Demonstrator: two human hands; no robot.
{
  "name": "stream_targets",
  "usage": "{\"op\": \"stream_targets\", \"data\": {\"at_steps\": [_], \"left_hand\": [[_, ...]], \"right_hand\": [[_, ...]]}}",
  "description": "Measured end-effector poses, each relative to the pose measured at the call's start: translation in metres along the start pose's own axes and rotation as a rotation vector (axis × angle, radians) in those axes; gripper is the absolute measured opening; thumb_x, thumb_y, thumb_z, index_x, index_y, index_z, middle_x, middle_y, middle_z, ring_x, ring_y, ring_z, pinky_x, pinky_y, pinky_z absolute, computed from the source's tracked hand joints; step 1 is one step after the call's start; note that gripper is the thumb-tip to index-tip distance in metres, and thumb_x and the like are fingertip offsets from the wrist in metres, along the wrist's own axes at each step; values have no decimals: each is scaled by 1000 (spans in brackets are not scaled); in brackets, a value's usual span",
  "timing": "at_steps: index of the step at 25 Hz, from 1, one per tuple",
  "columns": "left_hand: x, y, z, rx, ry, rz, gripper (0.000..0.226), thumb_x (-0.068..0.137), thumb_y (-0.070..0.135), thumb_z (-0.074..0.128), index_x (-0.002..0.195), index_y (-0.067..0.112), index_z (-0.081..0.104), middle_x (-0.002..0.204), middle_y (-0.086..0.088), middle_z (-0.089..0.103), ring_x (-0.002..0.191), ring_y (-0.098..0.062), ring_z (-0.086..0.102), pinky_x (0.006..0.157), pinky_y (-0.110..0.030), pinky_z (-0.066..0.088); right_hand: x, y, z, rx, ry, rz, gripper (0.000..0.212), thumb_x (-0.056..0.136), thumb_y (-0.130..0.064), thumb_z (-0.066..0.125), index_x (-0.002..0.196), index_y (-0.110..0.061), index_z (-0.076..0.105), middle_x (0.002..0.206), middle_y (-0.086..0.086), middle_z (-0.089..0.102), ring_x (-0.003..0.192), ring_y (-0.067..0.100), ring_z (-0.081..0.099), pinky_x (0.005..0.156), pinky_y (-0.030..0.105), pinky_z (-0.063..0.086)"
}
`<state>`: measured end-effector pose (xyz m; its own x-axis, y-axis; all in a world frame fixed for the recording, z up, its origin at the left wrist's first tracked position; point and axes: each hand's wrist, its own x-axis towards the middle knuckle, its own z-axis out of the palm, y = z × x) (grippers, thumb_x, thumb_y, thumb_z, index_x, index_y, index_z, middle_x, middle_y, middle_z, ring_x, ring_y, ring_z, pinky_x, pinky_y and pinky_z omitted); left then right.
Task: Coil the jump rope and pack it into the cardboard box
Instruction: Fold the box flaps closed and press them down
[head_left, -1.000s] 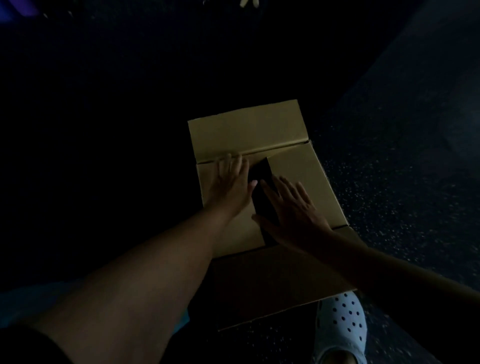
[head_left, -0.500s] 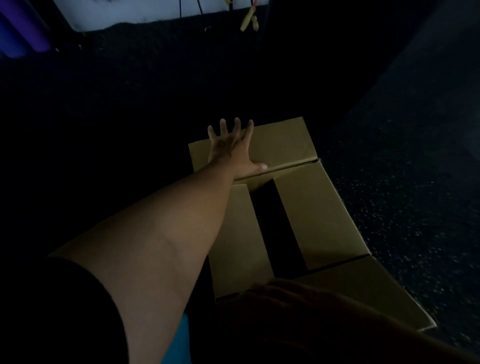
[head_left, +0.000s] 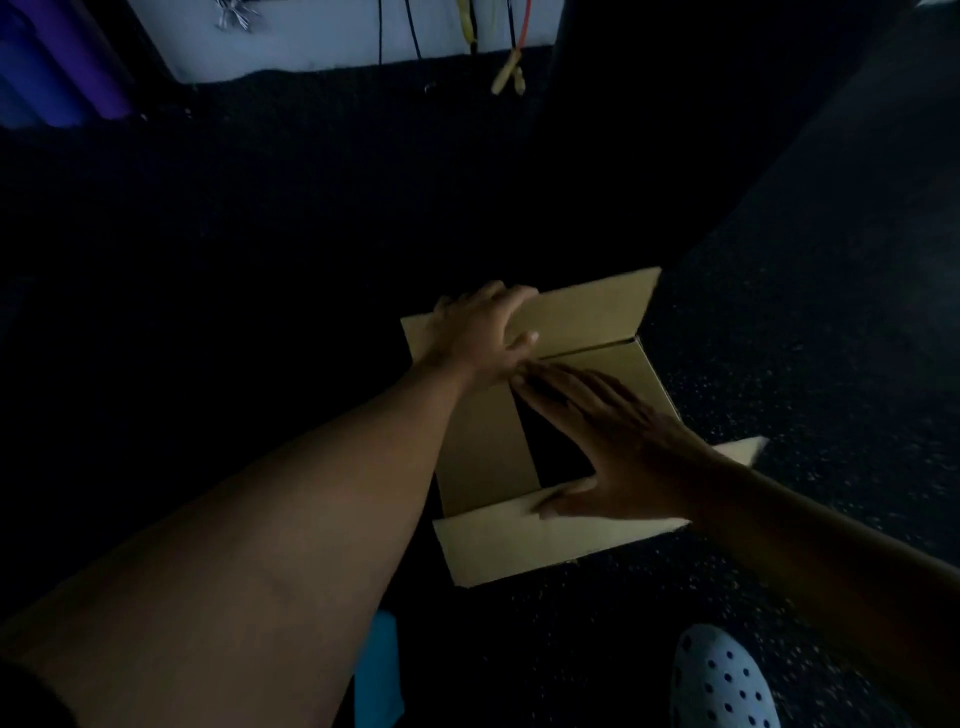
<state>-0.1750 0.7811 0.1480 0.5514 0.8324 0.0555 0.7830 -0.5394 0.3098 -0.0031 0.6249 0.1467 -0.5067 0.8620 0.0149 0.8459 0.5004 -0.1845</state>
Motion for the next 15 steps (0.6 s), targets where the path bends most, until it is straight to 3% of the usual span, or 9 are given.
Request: {"op": "stream_targets", "data": {"at_steps": [3, 6, 12, 15], "left_hand": [[-33, 9, -6, -166, -76, -98, 38, 99, 46, 52, 134, 36, 62, 132, 4, 68, 118, -22, 65, 94, -38, 52], [-58, 11, 0, -154, -165, -159, 37, 100, 51, 48, 118, 30, 72, 117, 1, 75, 107, -23, 69, 86, -36, 55], [-83, 31, 59, -6, -136, -151, 44, 102, 45, 38, 134, 21, 60, 143, -1, 54, 133, -26, 46, 108, -44, 34], [-84, 35, 87, 160, -143, -166, 60, 99, 48, 21, 145, 20, 47, 157, -3, 43, 141, -30, 38, 113, -51, 30]], "right_hand": [[10, 9, -5, -41, 40, 67, 117, 75, -85, 57, 163, -18, 19, 169, 10, 23, 152, 30, 27, 121, 41, 22], [7, 18, 12, 6, 43, 152, 117, 75, -86, 55, 163, -20, 14, 172, 7, 14, 156, 28, 19, 125, 44, 20], [15, 38, 39, 18, -47, 228, 107, 82, -85, 43, 163, -21, 17, 172, 4, 16, 158, 25, 13, 126, 39, 4], [18, 50, 65, -39, -19, 164, 93, 88, -74, 44, 160, -17, 30, 165, 10, 34, 154, 31, 29, 124, 54, 24]]}}
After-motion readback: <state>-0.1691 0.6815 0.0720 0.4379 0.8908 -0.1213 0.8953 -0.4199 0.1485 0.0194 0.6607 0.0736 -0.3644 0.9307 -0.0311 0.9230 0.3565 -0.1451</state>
